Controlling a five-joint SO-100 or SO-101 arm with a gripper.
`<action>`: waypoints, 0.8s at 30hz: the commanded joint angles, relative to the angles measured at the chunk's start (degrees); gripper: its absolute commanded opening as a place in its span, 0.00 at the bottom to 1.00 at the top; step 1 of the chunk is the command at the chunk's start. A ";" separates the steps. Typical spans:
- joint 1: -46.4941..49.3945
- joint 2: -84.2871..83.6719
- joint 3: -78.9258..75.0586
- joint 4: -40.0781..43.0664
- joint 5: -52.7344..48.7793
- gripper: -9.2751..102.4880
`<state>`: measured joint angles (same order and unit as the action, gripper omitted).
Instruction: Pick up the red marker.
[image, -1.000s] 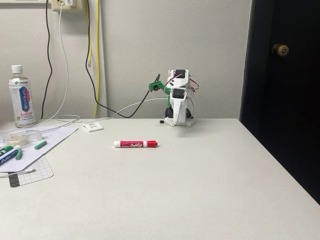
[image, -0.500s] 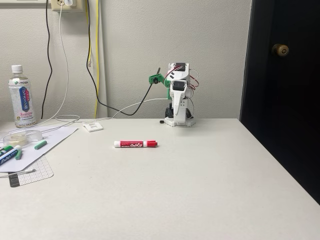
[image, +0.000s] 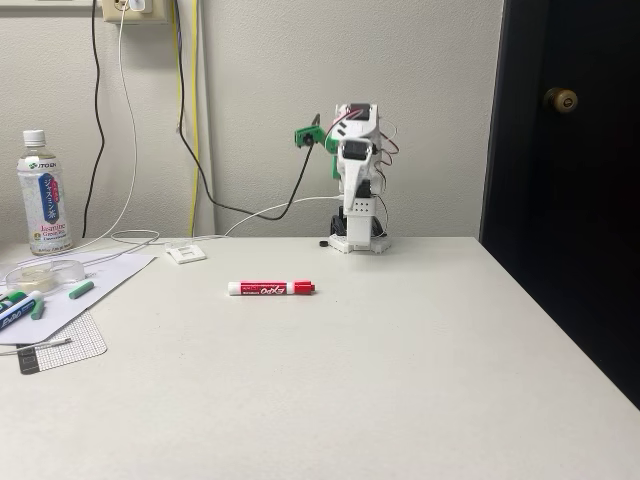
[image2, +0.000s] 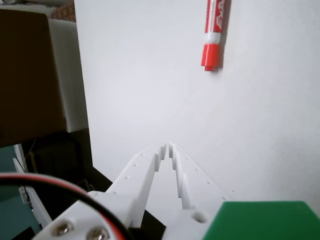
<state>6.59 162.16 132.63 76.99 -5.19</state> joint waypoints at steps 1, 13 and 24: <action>0.44 -4.75 -11.95 4.13 -0.70 0.08; 0.88 -8.00 -26.37 12.04 -0.44 0.08; 0.62 -11.78 -36.56 14.50 0.70 0.08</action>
<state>7.47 151.17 98.88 91.67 -4.75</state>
